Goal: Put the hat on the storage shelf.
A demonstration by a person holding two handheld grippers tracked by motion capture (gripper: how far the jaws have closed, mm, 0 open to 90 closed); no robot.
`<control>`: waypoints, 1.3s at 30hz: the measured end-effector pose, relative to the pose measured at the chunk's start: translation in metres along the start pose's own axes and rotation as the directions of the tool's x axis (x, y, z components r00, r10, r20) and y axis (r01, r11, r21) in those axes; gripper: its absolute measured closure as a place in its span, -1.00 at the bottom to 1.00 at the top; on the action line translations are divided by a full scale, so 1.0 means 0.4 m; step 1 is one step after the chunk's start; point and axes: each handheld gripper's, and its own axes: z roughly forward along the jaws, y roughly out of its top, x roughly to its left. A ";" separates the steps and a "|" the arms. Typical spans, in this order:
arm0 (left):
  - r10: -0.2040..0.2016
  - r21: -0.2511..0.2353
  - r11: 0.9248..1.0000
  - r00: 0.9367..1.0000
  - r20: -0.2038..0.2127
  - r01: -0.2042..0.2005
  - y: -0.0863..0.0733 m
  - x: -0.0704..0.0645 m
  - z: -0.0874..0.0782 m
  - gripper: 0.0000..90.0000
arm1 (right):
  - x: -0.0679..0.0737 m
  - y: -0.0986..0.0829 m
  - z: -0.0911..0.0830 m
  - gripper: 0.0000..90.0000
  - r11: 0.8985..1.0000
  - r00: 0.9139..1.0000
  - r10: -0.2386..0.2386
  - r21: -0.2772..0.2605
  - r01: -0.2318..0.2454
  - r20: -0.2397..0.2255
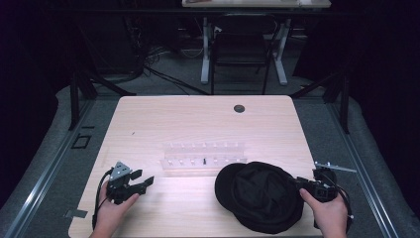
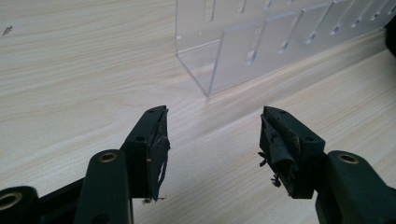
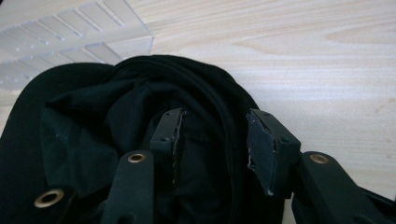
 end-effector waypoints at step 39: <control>0.012 0.024 1.000 1.000 0.007 -0.012 -0.004 -0.012 0.011 -0.06 | -0.080 -0.058 -0.022 0.56 0.937 0.977 0.212 0.279 -0.213 0.035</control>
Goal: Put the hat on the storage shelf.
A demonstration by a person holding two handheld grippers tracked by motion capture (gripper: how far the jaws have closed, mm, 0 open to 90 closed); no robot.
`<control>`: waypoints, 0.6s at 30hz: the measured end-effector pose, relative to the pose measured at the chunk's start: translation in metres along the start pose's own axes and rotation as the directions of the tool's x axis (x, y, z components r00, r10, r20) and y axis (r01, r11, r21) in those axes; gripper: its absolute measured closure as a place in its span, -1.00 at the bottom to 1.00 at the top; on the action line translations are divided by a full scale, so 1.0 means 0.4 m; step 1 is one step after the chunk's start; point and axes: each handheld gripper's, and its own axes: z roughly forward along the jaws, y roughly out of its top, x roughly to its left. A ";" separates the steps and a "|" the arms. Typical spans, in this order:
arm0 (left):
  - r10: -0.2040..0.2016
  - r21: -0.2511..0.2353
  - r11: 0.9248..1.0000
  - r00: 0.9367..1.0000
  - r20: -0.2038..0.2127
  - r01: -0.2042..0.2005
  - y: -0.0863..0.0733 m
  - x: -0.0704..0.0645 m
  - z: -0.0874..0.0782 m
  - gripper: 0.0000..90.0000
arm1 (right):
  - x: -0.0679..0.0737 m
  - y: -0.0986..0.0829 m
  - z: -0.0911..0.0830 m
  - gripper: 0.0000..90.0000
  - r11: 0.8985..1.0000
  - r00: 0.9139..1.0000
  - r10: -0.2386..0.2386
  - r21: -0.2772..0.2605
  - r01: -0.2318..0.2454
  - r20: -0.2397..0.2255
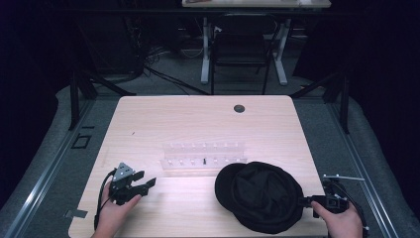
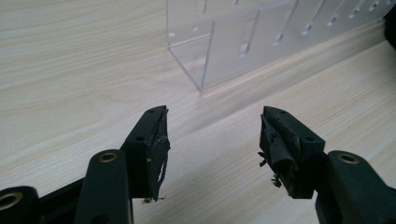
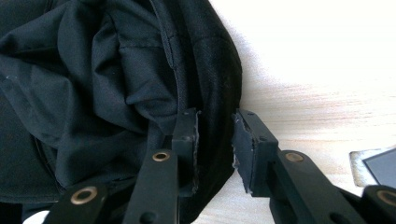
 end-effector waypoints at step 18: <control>0.004 -0.002 1.000 1.000 -0.005 -0.004 -0.001 -0.001 0.002 -0.06 | -0.008 0.033 0.043 0.65 0.995 1.000 0.006 0.104 -0.007 0.012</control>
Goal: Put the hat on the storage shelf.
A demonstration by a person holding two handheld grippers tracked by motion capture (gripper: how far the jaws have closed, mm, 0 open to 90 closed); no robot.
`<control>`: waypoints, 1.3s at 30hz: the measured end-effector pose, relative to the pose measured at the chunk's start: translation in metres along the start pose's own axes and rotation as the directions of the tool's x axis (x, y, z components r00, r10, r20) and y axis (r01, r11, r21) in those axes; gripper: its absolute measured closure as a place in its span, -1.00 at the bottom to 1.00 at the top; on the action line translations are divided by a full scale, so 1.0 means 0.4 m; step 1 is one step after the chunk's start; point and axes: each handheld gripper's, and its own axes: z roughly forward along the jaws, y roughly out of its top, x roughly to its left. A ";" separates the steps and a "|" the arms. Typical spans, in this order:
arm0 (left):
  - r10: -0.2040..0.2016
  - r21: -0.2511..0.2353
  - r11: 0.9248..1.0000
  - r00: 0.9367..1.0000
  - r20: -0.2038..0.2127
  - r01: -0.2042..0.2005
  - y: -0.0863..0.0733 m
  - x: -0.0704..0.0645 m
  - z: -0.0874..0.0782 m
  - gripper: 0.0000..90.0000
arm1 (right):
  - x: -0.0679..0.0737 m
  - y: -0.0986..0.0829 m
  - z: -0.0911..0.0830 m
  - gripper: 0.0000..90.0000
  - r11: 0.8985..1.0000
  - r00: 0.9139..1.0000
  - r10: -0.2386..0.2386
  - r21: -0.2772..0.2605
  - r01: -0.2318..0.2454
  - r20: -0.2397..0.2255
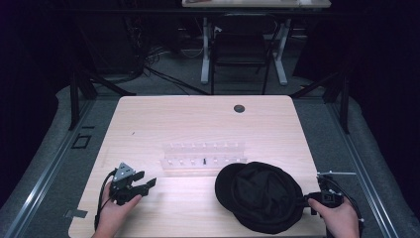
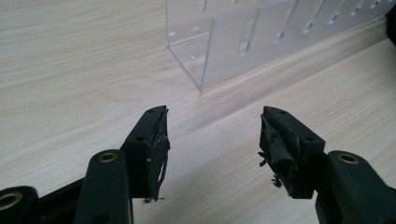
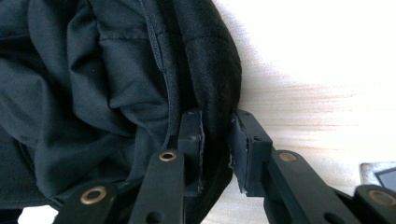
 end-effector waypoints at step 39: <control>0.003 0.003 1.000 1.000 -0.003 -0.003 -0.001 0.000 0.001 -0.06 | -0.005 0.017 -0.054 0.95 0.999 0.981 0.039 0.007 -0.038 -0.188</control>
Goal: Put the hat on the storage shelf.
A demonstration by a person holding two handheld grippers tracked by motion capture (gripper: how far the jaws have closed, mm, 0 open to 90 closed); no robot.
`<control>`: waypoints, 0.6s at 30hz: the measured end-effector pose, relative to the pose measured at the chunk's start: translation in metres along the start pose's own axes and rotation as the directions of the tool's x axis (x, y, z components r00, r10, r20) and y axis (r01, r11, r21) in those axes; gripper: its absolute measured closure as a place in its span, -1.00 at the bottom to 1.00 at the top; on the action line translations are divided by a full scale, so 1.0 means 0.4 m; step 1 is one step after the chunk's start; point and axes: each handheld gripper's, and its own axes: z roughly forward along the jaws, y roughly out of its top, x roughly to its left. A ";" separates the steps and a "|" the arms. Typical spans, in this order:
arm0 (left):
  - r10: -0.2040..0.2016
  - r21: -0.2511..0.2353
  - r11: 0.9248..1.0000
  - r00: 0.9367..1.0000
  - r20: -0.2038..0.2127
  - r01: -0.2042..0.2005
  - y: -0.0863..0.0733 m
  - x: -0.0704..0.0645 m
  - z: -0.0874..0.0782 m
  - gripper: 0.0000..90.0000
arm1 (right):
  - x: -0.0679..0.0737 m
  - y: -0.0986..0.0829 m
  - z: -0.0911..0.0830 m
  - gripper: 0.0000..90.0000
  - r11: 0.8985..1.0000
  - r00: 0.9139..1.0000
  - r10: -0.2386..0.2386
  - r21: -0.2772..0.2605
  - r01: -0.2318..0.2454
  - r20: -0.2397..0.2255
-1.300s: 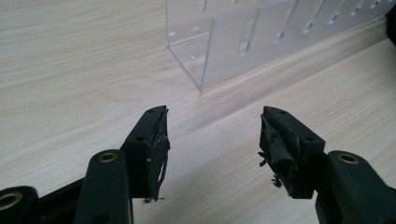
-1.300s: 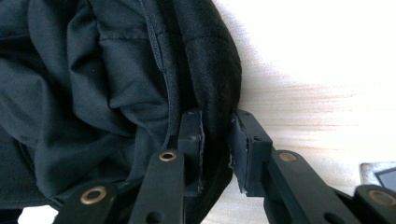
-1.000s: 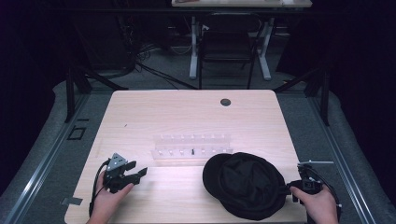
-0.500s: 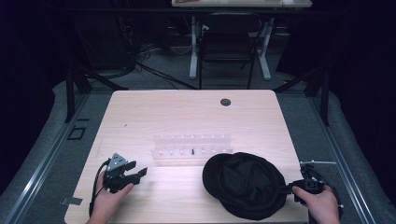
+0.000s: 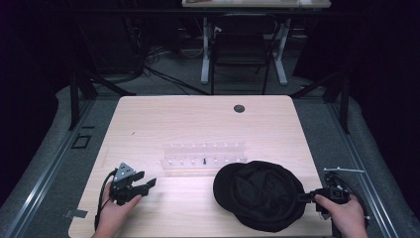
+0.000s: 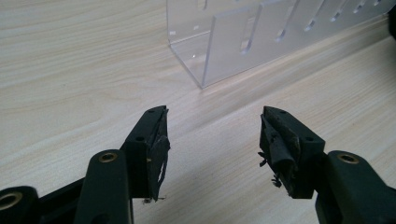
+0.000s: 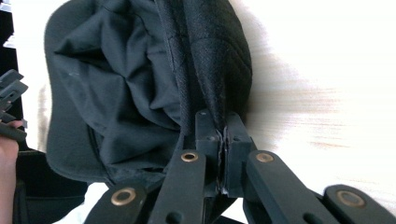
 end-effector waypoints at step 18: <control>0.003 0.003 1.000 1.000 0.001 -0.003 0.000 -0.001 0.001 -0.06 | 0.097 0.020 -0.090 0.95 0.997 0.996 -0.077 -0.035 0.075 -0.051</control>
